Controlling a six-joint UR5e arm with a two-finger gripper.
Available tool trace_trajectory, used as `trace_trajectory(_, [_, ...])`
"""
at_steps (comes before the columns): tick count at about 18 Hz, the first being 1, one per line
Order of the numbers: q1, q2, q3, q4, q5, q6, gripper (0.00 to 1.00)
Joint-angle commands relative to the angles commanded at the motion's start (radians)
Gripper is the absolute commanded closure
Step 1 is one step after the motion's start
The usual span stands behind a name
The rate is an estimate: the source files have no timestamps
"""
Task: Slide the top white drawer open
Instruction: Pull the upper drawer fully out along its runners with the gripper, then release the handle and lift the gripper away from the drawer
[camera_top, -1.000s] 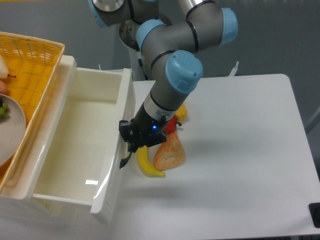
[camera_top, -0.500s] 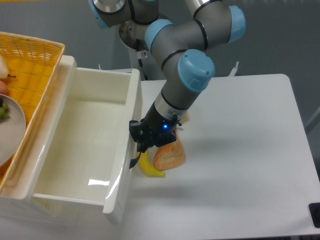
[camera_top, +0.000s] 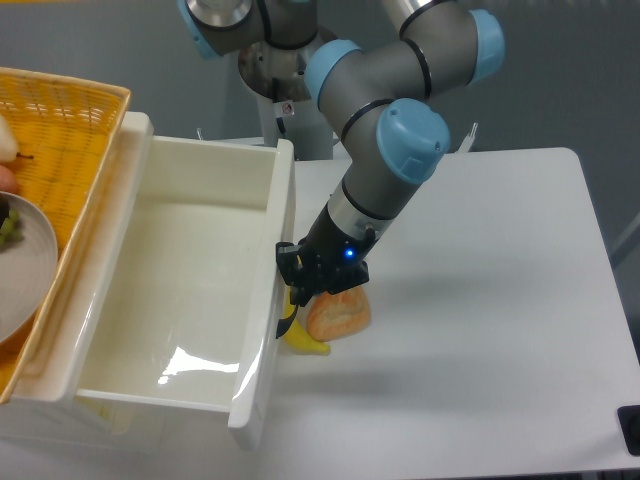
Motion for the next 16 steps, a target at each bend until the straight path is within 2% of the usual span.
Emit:
trace_trajectory(5, [0.002, 0.0, 0.0, 0.0, -0.006, 0.015, 0.39])
trace_trajectory(7, [0.002, 0.0, 0.0, 0.0, -0.006, 0.017, 0.32])
trace_trajectory(11, [0.014, 0.0, 0.0, 0.0, -0.006, 0.021, 0.26])
trace_trajectory(16, [0.028, 0.0, 0.0, 0.0, -0.008, 0.023, 0.24])
